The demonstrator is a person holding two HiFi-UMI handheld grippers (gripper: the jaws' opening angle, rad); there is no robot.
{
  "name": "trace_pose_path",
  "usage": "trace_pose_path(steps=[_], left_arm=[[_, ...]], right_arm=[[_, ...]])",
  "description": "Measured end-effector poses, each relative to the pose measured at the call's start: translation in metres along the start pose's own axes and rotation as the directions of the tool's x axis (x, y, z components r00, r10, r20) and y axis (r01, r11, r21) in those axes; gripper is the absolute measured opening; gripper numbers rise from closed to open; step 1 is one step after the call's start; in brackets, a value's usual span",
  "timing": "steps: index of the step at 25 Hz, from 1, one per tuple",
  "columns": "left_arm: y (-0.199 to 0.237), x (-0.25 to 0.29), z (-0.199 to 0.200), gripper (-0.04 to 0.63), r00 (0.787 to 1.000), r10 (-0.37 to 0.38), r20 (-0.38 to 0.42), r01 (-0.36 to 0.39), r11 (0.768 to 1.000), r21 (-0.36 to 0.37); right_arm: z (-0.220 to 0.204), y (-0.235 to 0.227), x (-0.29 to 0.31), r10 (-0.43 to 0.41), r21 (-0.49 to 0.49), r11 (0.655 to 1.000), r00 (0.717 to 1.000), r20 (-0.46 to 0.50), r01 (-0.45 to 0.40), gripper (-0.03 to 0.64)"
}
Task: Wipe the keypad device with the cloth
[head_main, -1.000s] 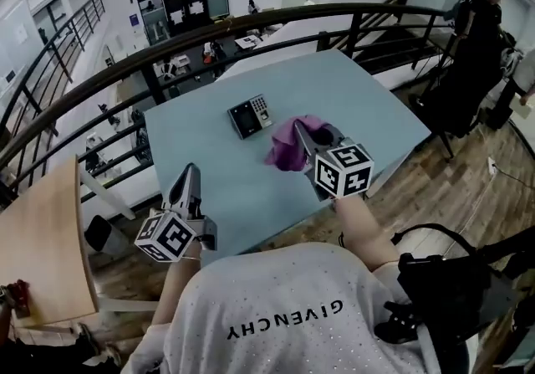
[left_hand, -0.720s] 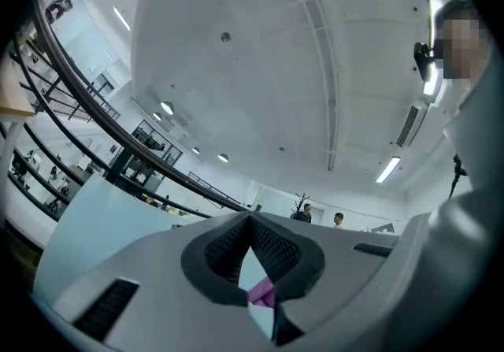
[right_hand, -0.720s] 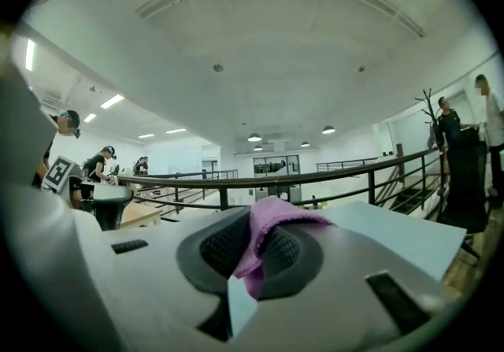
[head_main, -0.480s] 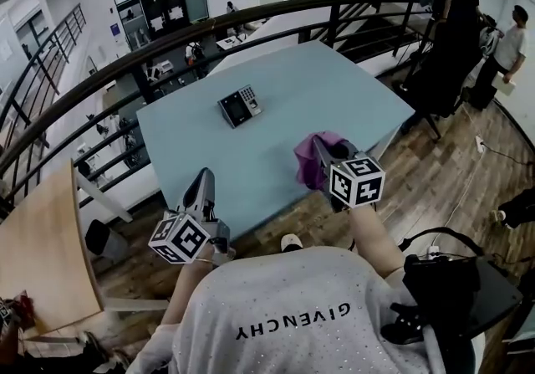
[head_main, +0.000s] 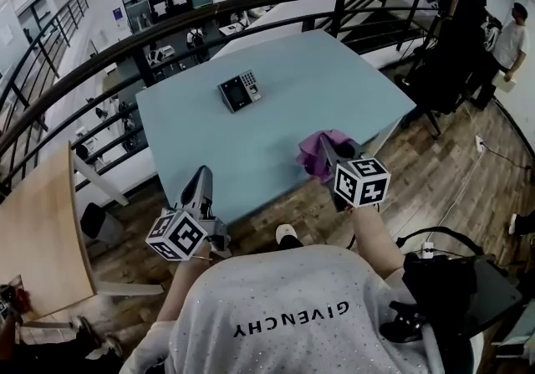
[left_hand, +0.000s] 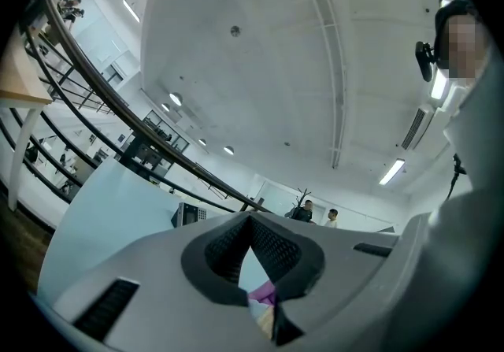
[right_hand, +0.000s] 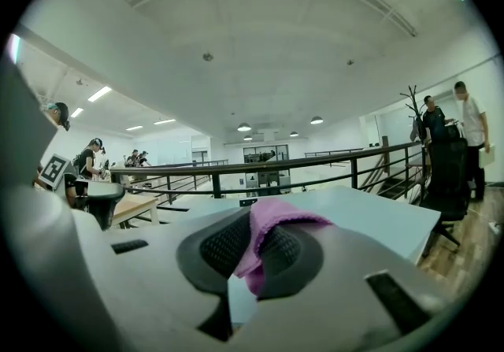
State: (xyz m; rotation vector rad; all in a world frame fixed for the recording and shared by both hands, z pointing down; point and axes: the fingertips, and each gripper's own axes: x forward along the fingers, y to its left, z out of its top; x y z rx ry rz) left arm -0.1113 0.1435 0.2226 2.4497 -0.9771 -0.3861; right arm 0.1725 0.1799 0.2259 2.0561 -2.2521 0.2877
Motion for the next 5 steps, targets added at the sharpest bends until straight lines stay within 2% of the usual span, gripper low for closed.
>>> trace_pose_path(steps=[5], left_arm=[[0.0024,-0.002,-0.0015,0.002,1.0,0.007,0.009,-0.007,1.0,0.003]], right_arm=[[-0.0032,-0.0019,0.001,0.0,0.002,1.0,1.0,0.003,0.0,0.017]])
